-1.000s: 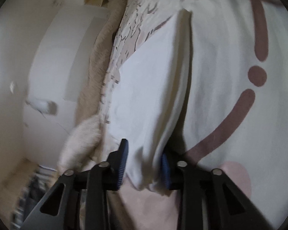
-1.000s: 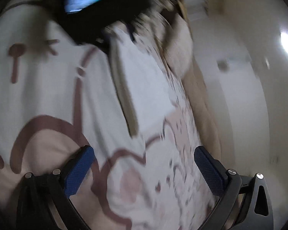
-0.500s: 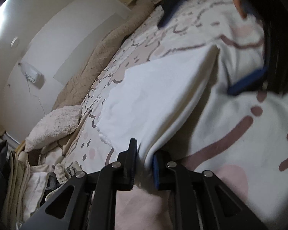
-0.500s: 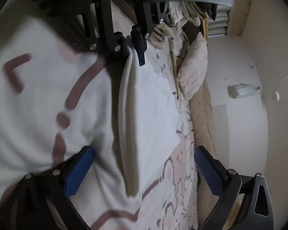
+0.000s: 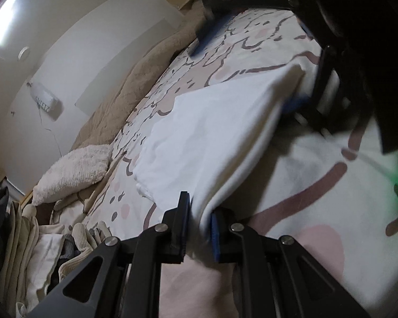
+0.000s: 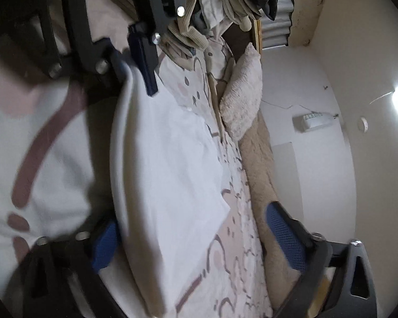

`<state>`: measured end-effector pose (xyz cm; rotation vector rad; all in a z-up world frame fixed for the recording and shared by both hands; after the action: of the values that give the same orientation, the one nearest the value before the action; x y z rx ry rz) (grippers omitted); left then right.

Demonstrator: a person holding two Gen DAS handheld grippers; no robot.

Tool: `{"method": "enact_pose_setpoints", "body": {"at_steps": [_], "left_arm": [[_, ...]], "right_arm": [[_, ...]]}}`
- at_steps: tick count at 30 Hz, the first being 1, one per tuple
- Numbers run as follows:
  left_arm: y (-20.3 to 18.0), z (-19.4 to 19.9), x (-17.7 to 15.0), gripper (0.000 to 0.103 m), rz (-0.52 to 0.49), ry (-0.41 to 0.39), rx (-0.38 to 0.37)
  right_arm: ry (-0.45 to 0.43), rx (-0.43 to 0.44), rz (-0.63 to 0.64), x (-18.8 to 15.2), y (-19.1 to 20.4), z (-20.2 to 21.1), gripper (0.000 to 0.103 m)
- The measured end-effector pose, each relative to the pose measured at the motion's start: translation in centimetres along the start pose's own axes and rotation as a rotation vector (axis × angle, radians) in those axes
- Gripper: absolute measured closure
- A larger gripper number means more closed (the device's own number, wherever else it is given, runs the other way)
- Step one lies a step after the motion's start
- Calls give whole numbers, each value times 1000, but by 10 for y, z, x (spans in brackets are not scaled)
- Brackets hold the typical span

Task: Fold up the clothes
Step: 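Grasp the folded T-shirt edges with both tools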

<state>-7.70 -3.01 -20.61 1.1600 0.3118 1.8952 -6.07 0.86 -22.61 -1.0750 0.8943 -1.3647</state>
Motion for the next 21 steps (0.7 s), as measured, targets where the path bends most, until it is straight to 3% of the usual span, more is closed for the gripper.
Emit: {"method": "enact_pose_setpoints", "body": {"at_steps": [2,4,15,17,21], "left_arm": [[-1,-1,0,88,-9,1,3],[-2,-1,-1,88,-18,4,5],[-11,-8,-5,88,-85,31,51],[-12,-10,-5,87,-100,41,67],[-8,-9,-3,55,-138,34,182]], "right_arm": [[6,-25,74,-8,13,-3,56],[8,-40,108,-18,25,0,71],[67,-12,84,-41,25,-2,73],[73,25,114,-38,32,-5,90],[72,44,120,-38,35,-6,90]]}}
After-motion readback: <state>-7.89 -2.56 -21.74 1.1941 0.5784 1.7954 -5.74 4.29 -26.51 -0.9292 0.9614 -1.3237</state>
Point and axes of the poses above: each gripper's, at about its wrist camera, not at the fingertips, and z roughly against the way its jaws point, y to its left, x to its top, the point moved 2 cm from there along -z, roughly the way its jaws point, and after that the axes turned 6 degrees about z, right-handed, at the moved point
